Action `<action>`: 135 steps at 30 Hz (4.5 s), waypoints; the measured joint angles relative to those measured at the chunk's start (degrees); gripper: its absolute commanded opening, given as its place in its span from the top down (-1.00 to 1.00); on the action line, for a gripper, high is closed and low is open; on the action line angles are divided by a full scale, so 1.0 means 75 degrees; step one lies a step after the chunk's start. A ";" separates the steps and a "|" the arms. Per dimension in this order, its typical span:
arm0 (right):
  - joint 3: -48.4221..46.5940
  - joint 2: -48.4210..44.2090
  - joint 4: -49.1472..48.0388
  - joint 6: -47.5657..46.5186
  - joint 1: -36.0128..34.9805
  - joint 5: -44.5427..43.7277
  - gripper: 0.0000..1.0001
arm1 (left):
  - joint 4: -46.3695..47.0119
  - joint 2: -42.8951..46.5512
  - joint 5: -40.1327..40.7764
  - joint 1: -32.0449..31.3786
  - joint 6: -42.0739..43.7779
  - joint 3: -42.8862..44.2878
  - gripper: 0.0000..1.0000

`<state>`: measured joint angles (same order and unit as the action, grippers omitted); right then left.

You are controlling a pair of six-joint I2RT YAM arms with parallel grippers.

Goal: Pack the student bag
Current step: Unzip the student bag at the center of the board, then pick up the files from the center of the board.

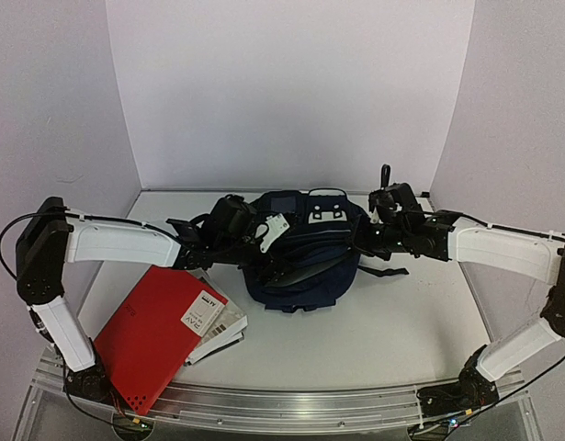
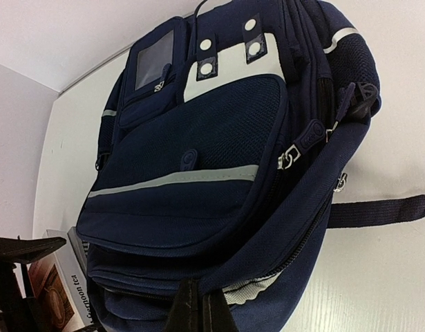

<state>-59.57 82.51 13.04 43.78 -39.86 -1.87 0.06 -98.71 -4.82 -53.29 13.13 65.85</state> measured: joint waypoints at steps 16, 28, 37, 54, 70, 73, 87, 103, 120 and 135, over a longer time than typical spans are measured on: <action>0.0000 -0.0005 -0.0029 -0.0048 0.0157 -0.0022 1.00 | 0.0224 -0.0879 0.1347 -0.0226 0.0071 0.0669 0.92; -0.0254 0.0525 -0.0289 -0.0507 0.0385 -0.0007 1.00 | -0.0200 -0.0881 0.1488 -0.0240 0.0131 0.1100 0.99; -0.1079 0.1695 -0.0867 -0.1203 0.0779 0.0244 0.31 | -0.1144 -0.0883 0.1652 -0.0450 -0.0792 0.1527 1.00; 0.1120 0.0076 -0.1275 -0.0179 0.0702 0.0713 -0.97 | -0.1364 -0.1536 0.0662 0.0267 -0.3479 0.2839 1.00; 0.1523 0.1429 -0.2536 0.0526 0.0016 0.1327 0.30 | -0.1214 -0.1707 0.0426 0.0448 -0.3777 0.2920 1.00; 0.1515 0.1730 -0.2628 0.0607 -0.0008 0.1258 0.77 | -0.1272 -0.1677 0.0394 0.0586 -0.3700 0.2927 0.99; 0.1510 0.2022 -0.3282 0.0065 0.0586 0.0811 1.00 | -0.3362 -0.1433 0.0308 0.1990 -0.2516 0.4935 1.00; 0.0641 0.2738 -0.3281 -0.1048 0.1529 0.0615 1.00 | -0.4208 -0.1074 -0.0521 0.3687 -0.2065 0.5586 1.00; -0.0023 0.2474 -0.1676 -0.2122 0.1915 0.1596 -0.74 | -0.2740 -0.1508 -0.3269 0.4294 -0.3183 0.4860 0.99; -0.1060 0.1347 -0.1380 -0.1735 -0.0781 0.3270 -0.59 | -0.1646 -0.1485 -0.4264 0.4198 -0.4167 0.3545 1.00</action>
<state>-67.52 92.61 2.69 30.77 -45.72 22.65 -12.29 -109.85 -36.80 -21.81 -18.12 92.44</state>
